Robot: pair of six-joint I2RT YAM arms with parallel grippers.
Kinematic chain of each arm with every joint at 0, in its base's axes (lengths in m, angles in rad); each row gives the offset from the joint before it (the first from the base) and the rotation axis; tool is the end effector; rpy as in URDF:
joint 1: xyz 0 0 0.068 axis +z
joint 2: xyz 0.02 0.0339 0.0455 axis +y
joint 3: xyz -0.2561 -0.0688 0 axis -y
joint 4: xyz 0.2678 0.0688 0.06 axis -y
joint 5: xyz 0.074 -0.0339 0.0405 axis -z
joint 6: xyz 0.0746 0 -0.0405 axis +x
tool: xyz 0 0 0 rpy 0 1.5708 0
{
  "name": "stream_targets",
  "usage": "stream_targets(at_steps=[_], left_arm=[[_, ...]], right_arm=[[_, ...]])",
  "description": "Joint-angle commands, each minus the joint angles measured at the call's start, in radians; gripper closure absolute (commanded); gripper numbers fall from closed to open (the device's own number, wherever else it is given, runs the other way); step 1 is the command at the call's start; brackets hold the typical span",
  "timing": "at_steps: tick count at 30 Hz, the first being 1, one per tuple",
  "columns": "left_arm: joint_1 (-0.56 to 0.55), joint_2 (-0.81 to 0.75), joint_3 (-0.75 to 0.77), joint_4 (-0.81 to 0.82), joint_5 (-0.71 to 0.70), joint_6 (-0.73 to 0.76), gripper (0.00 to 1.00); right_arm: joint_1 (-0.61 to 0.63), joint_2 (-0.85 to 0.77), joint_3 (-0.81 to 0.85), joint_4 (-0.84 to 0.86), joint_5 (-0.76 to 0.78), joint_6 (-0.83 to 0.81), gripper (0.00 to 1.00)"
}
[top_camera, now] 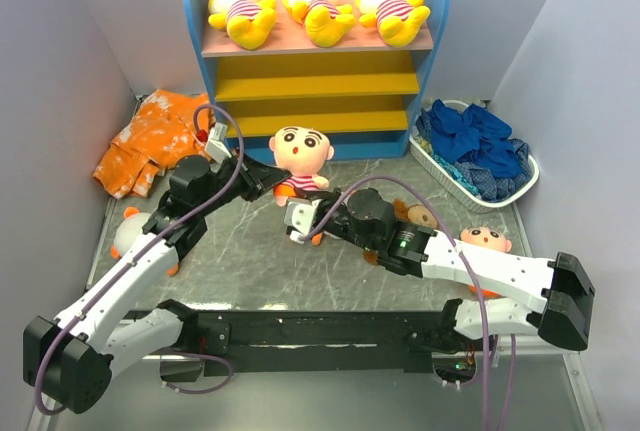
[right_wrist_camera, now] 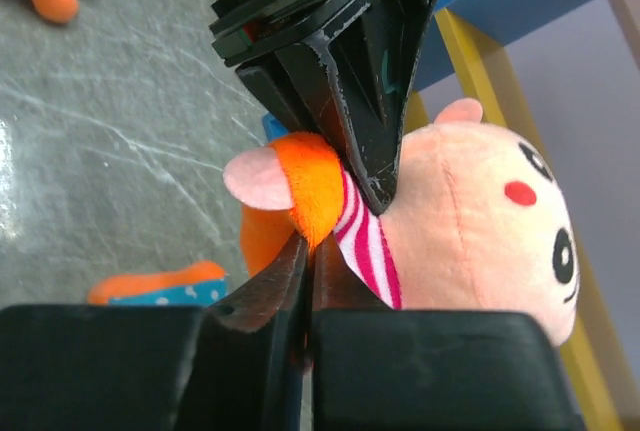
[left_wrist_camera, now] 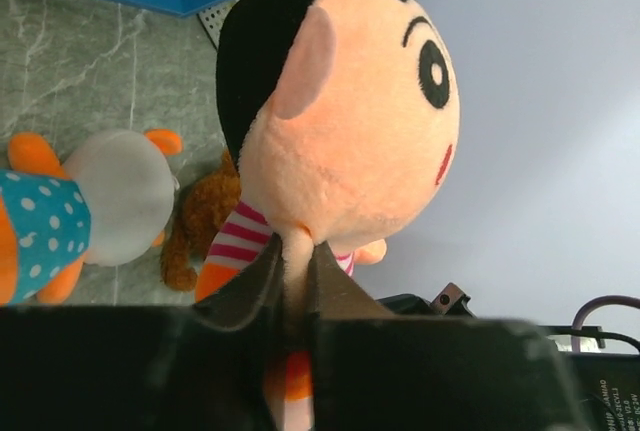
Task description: Place and organize the stuffed toys onto the shelf
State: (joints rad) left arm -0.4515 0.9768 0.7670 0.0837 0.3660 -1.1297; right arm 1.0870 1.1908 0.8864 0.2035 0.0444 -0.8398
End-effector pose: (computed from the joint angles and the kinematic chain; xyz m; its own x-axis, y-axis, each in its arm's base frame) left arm 0.2525 -0.1521 0.3106 -0.7056 -0.5963 -0.3828 0.2080 0.3422 -0.9163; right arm 0.1640 0.3050 0.3133 0.6118 -0.4346 -0.6609 -0.6116 0.2699 -0.7437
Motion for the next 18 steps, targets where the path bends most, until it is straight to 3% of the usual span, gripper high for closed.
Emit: stream_targets(at_steps=[1, 2, 3, 9, 13, 18], left_arm=[[-0.006, -0.024, 0.021, 0.021, 0.021, -0.013, 0.79], [-0.007, -0.027, 0.025, 0.011, 0.013, -0.002, 0.71], [-0.006, -0.030, 0.032, 0.002, -0.019, 0.011, 0.53], [-0.006, -0.067, 0.100, -0.151, -0.168, 0.119, 0.18], [-0.006, -0.096, 0.133, -0.219, -0.251, 0.232, 0.10], [-0.006, -0.144, 0.150, -0.300, -0.363, 0.378, 0.00]], right_arm=[[0.005, 0.024, 0.003, 0.114, 0.029, -0.030, 1.00], [0.001, 0.023, 0.000, 0.135, 0.040, -0.041, 1.00], [-0.009, 0.018, -0.004, 0.142, 0.023, -0.062, 1.00], [-0.119, -0.037, -0.046, 0.177, -0.040, -0.139, 1.00], [-0.177, -0.053, 0.028, 0.041, -0.089, -0.195, 1.00], [-0.269, -0.048, 0.058, 0.036, -0.092, -0.255, 1.00]])
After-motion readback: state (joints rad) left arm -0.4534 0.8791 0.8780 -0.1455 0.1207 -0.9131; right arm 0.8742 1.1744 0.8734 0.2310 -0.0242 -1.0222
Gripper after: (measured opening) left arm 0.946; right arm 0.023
